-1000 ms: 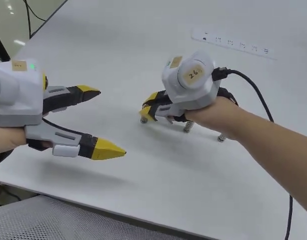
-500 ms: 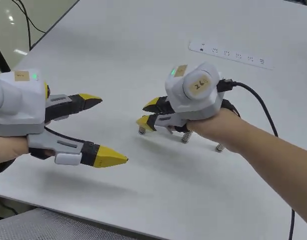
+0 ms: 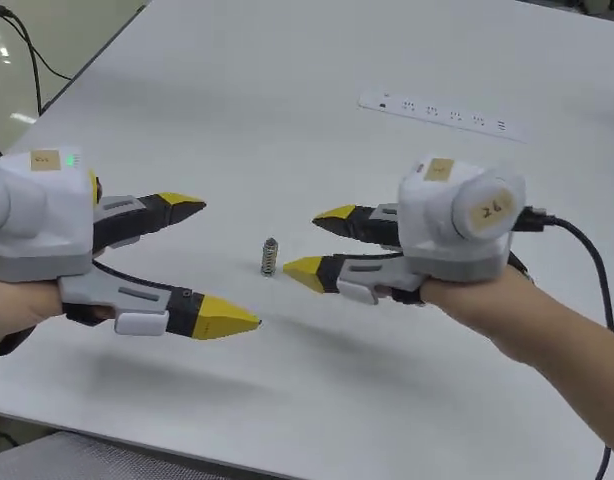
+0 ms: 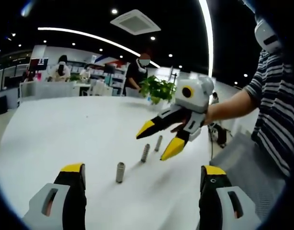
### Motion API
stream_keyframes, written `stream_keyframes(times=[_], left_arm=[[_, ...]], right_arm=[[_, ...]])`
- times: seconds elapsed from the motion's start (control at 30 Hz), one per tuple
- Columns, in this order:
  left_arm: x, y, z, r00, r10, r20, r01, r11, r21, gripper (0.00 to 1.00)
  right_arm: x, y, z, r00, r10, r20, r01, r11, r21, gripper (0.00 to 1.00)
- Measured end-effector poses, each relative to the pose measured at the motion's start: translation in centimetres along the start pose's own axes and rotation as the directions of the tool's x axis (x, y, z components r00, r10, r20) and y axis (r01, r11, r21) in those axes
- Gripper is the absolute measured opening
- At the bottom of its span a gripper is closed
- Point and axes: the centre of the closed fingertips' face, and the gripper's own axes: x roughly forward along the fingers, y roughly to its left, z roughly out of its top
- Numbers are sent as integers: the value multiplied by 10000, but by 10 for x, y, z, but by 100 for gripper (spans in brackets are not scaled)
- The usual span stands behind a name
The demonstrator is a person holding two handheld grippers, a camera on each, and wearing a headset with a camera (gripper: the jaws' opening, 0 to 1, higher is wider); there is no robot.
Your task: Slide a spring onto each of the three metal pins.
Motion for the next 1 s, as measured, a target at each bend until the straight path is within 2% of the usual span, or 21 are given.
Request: stream_keyframes(times=[0.1,0.2,0.33,0.4,0.53,0.57,0.67,0.87,0.93,1.0], left_arm=[[2,1,1,10000,46,-24,-46,10000,88,96],[3,-1,3,10000,4,19,-4,9999,124,96],[4,-2,5,10000,12,37,-13,9998,205,98],[4,-2,5,10000,3,76,-4,9998,192,98],[4,-3,6,10000,-7,96,4,9996,278,98],[4,-4,6,9999,-15,99,13,9996,274,98],[5,-5,7,9999,-47,126,43,9996,286,98],[6,-8,2,9999,-72,-114,77,9989,454,98],[5,-8,1,9999,-55,-153,63,9987,505,98],[4,-8,0,9998,17,-193,-6,9984,572,98]], right_arm=[[-12,-2,-2,9987,-393,326,394,9992,-13,52],[-22,-6,-4,9959,-724,535,712,9972,244,57],[-35,-12,-12,9915,-1145,613,1116,9925,491,66],[-43,-16,-17,9865,-1497,671,1448,9868,727,69],[-55,-15,-26,9811,-1748,830,1661,9808,1020,81],[-59,-16,-29,9774,-1926,869,1826,9768,1119,83],[-68,-17,-35,9722,-2155,917,2006,9683,1490,87],[-83,-21,-47,9618,-2543,1017,2315,9532,1943,96],[-87,-22,-53,9603,-2653,862,2413,9450,2210,100],[-92,-22,-58,9599,-2674,840,2424,9425,2301,99]])
